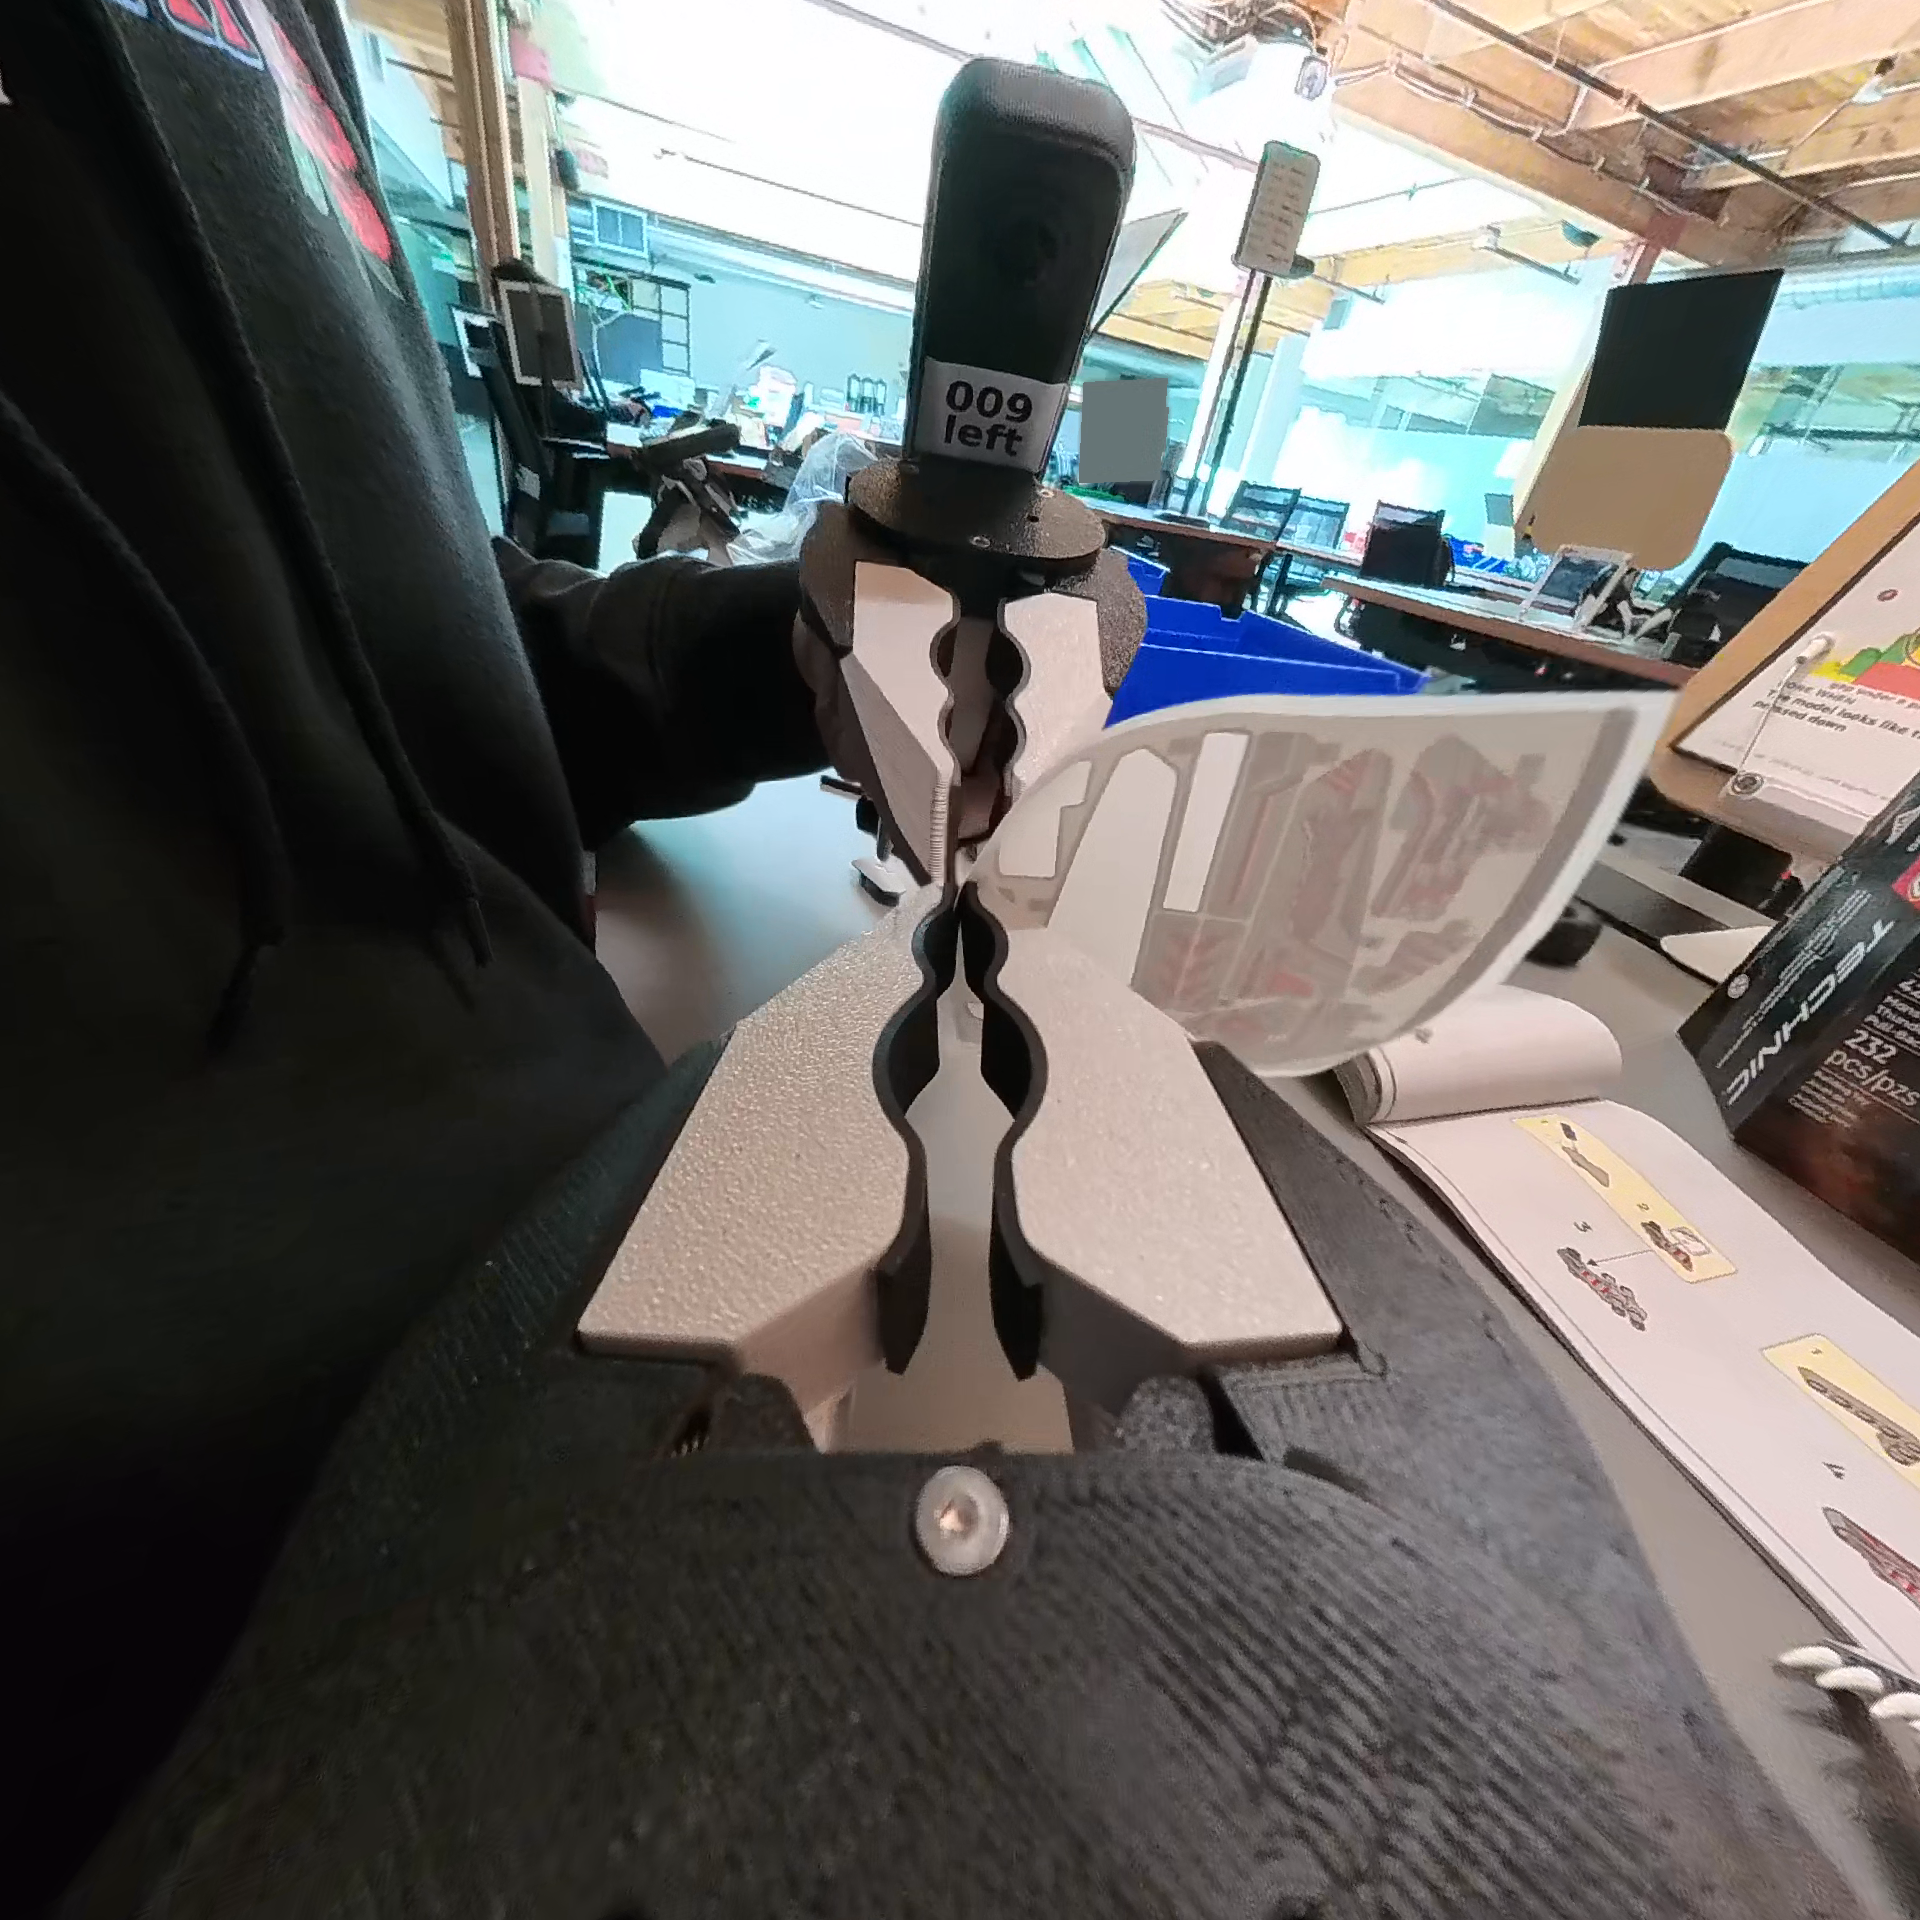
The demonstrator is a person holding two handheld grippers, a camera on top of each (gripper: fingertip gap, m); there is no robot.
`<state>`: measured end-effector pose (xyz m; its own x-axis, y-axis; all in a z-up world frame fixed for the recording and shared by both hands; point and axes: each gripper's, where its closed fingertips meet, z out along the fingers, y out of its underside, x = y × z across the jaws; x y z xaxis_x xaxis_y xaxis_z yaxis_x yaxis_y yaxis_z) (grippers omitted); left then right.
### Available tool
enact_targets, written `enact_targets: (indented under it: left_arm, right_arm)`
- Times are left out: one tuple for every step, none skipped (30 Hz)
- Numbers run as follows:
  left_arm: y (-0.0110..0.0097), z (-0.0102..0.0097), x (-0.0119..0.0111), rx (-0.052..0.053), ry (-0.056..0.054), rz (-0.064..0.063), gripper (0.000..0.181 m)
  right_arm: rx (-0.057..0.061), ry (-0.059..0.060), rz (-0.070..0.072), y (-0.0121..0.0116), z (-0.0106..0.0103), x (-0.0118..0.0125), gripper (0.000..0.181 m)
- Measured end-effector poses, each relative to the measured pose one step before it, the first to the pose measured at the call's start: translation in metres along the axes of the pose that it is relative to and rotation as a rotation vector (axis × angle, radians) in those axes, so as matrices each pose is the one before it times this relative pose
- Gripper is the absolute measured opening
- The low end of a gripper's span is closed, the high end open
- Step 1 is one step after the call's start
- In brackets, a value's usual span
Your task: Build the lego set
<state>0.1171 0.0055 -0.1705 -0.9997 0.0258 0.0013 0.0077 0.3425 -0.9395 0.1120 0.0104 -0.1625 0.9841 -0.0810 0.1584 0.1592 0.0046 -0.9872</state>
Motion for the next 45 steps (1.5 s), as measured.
enact_targets:
  left_arm:
    - [-0.00048, -0.00016, 0.00162, 0.0046, 0.0115, -0.0043, 0.009]
    - [-0.00053, 0.00002, 0.00127, 0.0027, 0.0082, -0.0031, 0.01]
    - [0.00017, 0.0004, -0.00008, -0.0026, -0.0031, 0.0017, 0.01]
    - [0.00027, 0.00033, -0.00155, -0.0053, -0.0129, 0.0059, 0.006]
    - [-0.00023, 0.00012, -0.00031, -0.0012, -0.0054, 0.0078, 0.004]
    - [-0.0007, -0.00005, 0.00059, 0.0016, 0.0013, 0.0028, 0.003]
    - [-0.00069, -0.00014, -0.00003, 0.0018, -0.0003, -0.003, 0.003]
    - [-0.00063, -0.00009, 0.00006, 0.0021, 0.0002, -0.0048, 0.003]
    - [-0.00049, -0.00016, 0.00002, 0.002, 0.0002, -0.0026, 0.003]
    - [-0.00035, -0.00007, 0.00014, 0.0005, 0.0003, -0.0015, 0.003]
    - [0.00015, 0.0, 0.00025, -0.0023, 0.0006, -0.0024, 0.003]
    - [0.00072, 0.00011, -0.00004, -0.0048, -0.0005, -0.0019, 0.003]
    - [0.00063, 0.00007, -0.00023, -0.0039, -0.0019, -0.0021, 0.002]
    - [0.00028, 0.00017, -0.00011, -0.0011, -0.0005, -0.0038, 0.0]
    - [0.00016, 0.00015, 0.00043, 0.0008, 0.0036, -0.0046, 0.0]
    - [0.00016, 0.00029, 0.00023, 0.0012, 0.0043, -0.0062, 0.0]
    - [0.00027, 0.00039, -0.00045, -0.0001, -0.0001, -0.0068, 0.0]
    - [0.00027, 0.0004, 0.00019, -0.0001, 0.0031, -0.0025, 0.0]
    - [0.00011, 0.00034, 0.00068, 0.0016, 0.0064, 0.0001, 0.0]
    - [-0.00021, 0.00034, 0.00023, 0.0035, 0.0027, -0.0009, 0.0]
    - [-0.00054, 0.00018, 0.00003, 0.005, 0.0009, -0.0029, 0.0]
    - [-0.00076, -0.00003, 0.00048, 0.0057, 0.0037, -0.0034, 0.0]
    - [-0.00104, -0.00012, 0.0003, 0.0066, 0.0023, -0.0021, 0.0]
    - [-0.00107, -0.00026, -0.00065, 0.0054, -0.0045, -0.0005, 0.0]
    - [-0.00057, -0.00045, -0.00194, 0.0024, -0.0117, 0.0005, 0.0]
    - [-0.00014, -0.00043, -0.0019, 0.0004, -0.0108, 0.0, 0.0]
    - [-0.00014, -0.00043, -0.00094, 0.0004, -0.0034, -0.0019, 0.0]
    - [-0.00044, -0.00034, -0.00042, 0.0011, -0.0029, -0.001, 0.0]
    - [-0.00032, -0.00031, -0.00038, 0.001, -0.0035, 0.0015, 0.0]
    - [-0.00008, -0.00011, -0.00041, -0.0016, -0.0053, 0.0012, 0.0]
    - [-0.00013, -0.00017, -0.00092, -0.001, -0.0096, 0.0028, 0.0]
    - [-0.00065, -0.00022, -0.00032, 0.0038, -0.0078, 0.0075, 0.0]
    - [-0.00049, 0.00008, 0.00043, 0.0024, -0.0043, 0.0081, 0.008]
    - [0.00095, 0.00061, 0.00054, -0.008, -0.0031, 0.0077, 0.017]
    - [0.00187, 0.00121, -0.0002, -0.0153, -0.0087, 0.0102, 0.021]
    - [0.0019, 0.00159, -0.00014, -0.0156, -0.0106, 0.016, 0.022]
    - [0.0013, 0.00184, -0.00001, -0.0141, -0.0124, 0.0208, 0.022]
    - [0.00038, 0.00177, 0.00079, -0.0108, -0.0095, 0.0223, 0.021]
    - [-0.00032, 0.00172, 0.00077, -0.0082, -0.0086, 0.0213, 0.019]
    - [-0.00109, 0.00108, -0.00016, -0.0039, -0.0144, 0.0219, 0.012]
    - [-0.00109, 0.00067, -0.00129, -0.0018, -0.0192, 0.0224, 0.006]
    - [-0.0006, 0.00032, -0.00183, -0.0022, -0.0189, 0.0165, 0.004]
    - [-0.00008, 0.00011, -0.00164, -0.0018, -0.0128, 0.0063, 0.003]
    - [0.00032, 0.00033, -0.00062, -0.0013, -0.0027, -0.0026, 0.003]
    - [0.00034, 0.00024, -0.00045, -0.0006, -0.0003, -0.0048, 0.003]
  right_arm:
    - [0.0037, 0.0012, 0.0051, -0.00034, 0.0, 0.00031, 0.0]
    - [0.0024, -0.0014, 0.0037, -0.00017, 0.0, -0.00006, 0.0]
    - [-0.0008, -0.0004, 0.0007, 0.00021, 0.00014, -0.00014, 0.0]
    - [-0.003, -0.0011, -0.0026, 0.00049, 0.00017, -0.00022, 0.0]
    - [-0.0002, 0.0003, -0.0017, -0.00011, 0.00006, -0.00012, 0.0]
    - [0.0038, -0.0006, 0.001, -0.00064, -0.00003, -0.00012, 0.0]
    - [0.004, 0.0001, 0.003, -0.0006, -0.00009, 0.00025, 0.0]
    - [0.0035, -0.0007, 0.0024, -0.00044, -0.00012, 0.00017, 0.0]
    - [-0.0004, 0.0, 0.0011, 0.00018, 0.00009, 0.0001, 0.0]
    - [-0.0051, 0.0013, -0.0044, 0.00066, 0.0003, -0.00005, 0.0]
    - [-0.0064, 0.0012, -0.0075, 0.00088, 0.00028, -0.00017, 0.0]
    - [-0.0058, 0.0003, -0.0062, 0.00061, 0.00023, -0.00024, 0.0]
    - [-0.0061, 0.002, -0.0047, 0.00057, 0.00013, 0.0001, 0.0]
    - [-0.0064, 0.0017, -0.0052, 0.00059, 0.0001, 0.0, 0.0]
    - [-0.0036, -0.0024, -0.0052, 0.00022, -0.0002, -0.00043, 0.0]
    - [-0.0025, -0.0021, -0.0005, 0.00027, -0.00037, -0.00012, 0.0]
    - [-0.0017, -0.003, 0.0019, 0.00053, -0.00018, -0.0001, 0.0]
    - [0.0003, -0.0033, 0.0016, 0.00029, -0.00016, -0.00041, 0.0]
    - [0.0022, -0.0066, -0.0003, -0.00002, -0.00025, -0.00101, 0.0]
    - [0.002, -0.0001, 0.0009, -0.00027, -0.00026, -0.00005, 0.0]
    - [0.0032, 0.0013, 0.0019, -0.00054, -0.00037, 0.00011, 0.0]
    - [0.0056, -0.003, 0.0037, -0.00085, -0.0004, -0.00051, 0.0]
    - [0.0081, -0.0014, 0.0059, -0.00115, -0.0003, -0.00005, 0.0]
    - [0.009, 0.0008, 0.0051, -0.00119, -0.00035, 0.00022, 0.0]
    - [0.0105, -0.0018, 0.0047, -0.00132, -0.00055, -0.00012, 0.0]
    - [0.0106, -0.0001, 0.0057, -0.00152, -0.00032, 0.00027, 0.0]
    - [0.0065, 0.0034, 0.0036, -0.00097, -0.00042, 0.00069, 0.0]
    - [0.0023, 0.0045, 0.0007, -0.00028, -0.00022, 0.00101, 0.0]
    - [0.0005, 0.0041, 0.0003, 0.00016, -0.00026, 0.00084, 0.0]
    - [0.0021, 0.0045, 0.0029, 0.00006, -0.00023, 0.0009, 0.0]
    - [0.0056, 0.0048, 0.0066, -0.00029, -0.00026, 0.0011, 0.0]
    - [0.0083, 0.0032, 0.0083, -0.00067, -0.00027, 0.00088, 0.0]
    - [0.0124, 0.001, 0.0096, -0.00129, -0.00009, 0.0004, 0.0]
    - [0.0129, 0.004, 0.0113, -0.00147, -0.00004, 0.00082, 0.0]
    - [0.0104, 0.0036, 0.0088, -0.00113, 0.00006, 0.00072, 0.0]
    - [0.0094, 0.0012, 0.0076, -0.00099, 0.00018, 0.00036, 0.0]
    - [0.0057, -0.001, 0.0085, -0.00062, 0.00046, 0.00016, 0.0]
    - [0.0047, -0.0014, 0.0081, -0.00036, 0.00048, 0.0002, 0.0]
    - [0.0056, -0.0021, 0.0088, -0.00051, 0.00054, -0.00003, 0.0]
    - [0.0052, -0.0021, 0.0118, -0.00043, 0.00053, 0.00015, 0.0]
    - [0.0055, 0.0035, 0.0117, -0.00074, 0.00019, 0.001, 0.0]
    - [0.0044, 0.0056, 0.006, -0.00055, -0.00023, 0.0013, 0.0]
    - [0.0006, 0.0053, 0.002, -0.00021, -0.0002, 0.00113, 0.0]
    - [-0.0029, 0.0047, -0.0007, 0.00032, -0.00008, 0.0008, 0.0]
    - [-0.0025, 0.0046, -0.0016, 0.00027, 0.00001, 0.00054, 0.0]
